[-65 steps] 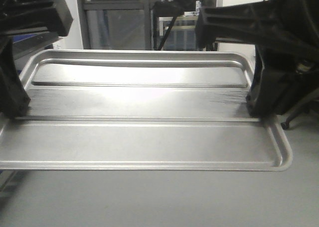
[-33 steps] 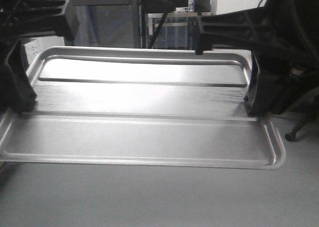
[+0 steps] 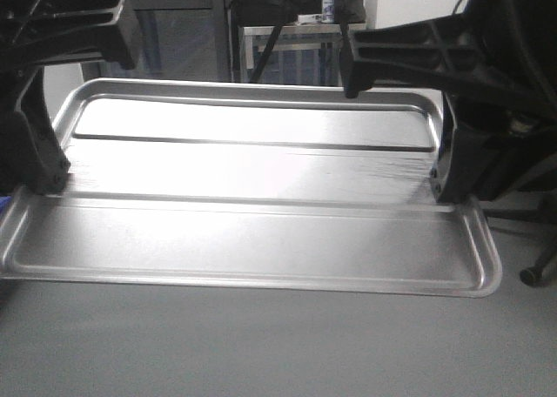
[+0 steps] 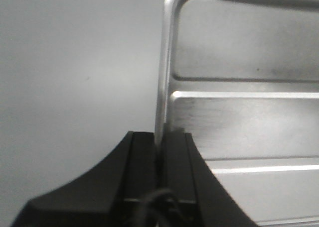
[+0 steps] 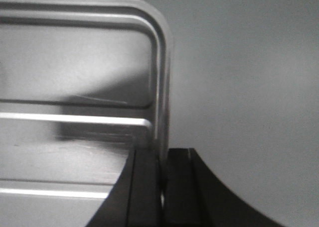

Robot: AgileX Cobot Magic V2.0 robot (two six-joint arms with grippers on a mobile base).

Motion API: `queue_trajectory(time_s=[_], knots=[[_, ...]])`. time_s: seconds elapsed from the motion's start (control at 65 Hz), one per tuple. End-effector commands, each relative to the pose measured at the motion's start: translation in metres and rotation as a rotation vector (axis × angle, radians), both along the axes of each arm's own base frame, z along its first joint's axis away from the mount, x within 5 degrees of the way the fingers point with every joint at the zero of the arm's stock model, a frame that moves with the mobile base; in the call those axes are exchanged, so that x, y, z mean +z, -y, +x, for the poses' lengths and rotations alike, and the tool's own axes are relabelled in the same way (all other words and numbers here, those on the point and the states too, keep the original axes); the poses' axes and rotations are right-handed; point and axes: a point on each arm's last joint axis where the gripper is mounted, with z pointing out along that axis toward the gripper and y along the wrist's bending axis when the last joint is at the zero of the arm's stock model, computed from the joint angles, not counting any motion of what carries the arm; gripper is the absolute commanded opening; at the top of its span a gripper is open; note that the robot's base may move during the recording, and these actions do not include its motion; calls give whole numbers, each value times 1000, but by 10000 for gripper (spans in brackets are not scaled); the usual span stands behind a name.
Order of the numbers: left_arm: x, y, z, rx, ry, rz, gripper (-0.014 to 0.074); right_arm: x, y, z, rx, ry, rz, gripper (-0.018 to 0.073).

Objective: Grab silver tray and place in blue box
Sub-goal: 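Hold the tray level in both grippers while the base drives to the blue bins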

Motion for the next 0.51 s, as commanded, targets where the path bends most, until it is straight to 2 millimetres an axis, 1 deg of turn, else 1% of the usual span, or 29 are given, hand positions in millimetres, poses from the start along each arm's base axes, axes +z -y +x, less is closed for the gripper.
queue_trajectory(time_s=[0.0,0.492], knots=[[14,-6,4,17,63,21,-104,15,9,3,-14,59,-49,52],[14,-7,4,16,65,22,-104,15,9,3,-15,58,-50,52]])
